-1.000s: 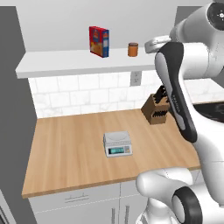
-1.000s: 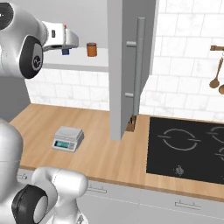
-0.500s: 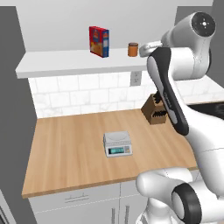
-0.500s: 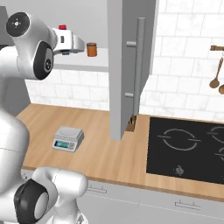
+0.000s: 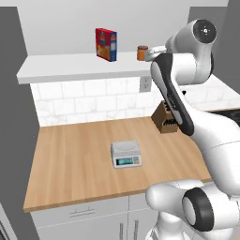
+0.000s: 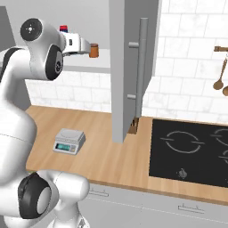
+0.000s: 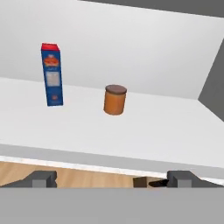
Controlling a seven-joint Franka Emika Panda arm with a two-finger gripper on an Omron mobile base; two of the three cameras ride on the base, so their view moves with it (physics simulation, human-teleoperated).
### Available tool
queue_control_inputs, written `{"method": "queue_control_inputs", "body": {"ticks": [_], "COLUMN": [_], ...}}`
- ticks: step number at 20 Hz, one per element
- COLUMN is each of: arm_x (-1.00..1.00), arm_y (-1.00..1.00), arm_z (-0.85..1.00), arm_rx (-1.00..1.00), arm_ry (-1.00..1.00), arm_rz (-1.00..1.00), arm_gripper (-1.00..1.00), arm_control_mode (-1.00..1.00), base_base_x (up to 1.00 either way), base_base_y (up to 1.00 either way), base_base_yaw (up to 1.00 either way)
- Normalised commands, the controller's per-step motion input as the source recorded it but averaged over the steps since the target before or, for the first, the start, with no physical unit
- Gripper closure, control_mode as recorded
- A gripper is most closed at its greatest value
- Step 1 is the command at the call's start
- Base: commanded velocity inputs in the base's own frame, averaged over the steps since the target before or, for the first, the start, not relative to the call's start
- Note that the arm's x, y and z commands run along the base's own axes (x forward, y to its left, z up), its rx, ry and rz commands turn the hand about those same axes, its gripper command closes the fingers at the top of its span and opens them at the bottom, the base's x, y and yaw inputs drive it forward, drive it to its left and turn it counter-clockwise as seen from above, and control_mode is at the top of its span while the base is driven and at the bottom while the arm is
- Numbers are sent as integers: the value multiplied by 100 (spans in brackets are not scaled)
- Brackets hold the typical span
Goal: Pick the jam and place it on the digital scale for weighing, and close the cabinet.
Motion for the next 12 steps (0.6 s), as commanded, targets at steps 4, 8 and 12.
{"method": "queue_control_inputs", "body": {"ticks": [4, 8, 12], "arm_x": [35, 39, 30], "arm_y": [0, 0, 0], "arm_z": [0, 0, 0], "arm_rx": [0, 1, 0], "arm_ry": [-1, 0, 0], "arm_rz": [0, 0, 0], "arm_gripper": [-100, -100, -100], "arm_control_mode": [-100, -100, -100], "base_base_x": [0, 0, 0], "base_base_y": [0, 0, 0], "base_base_yaw": [0, 0, 0]}}
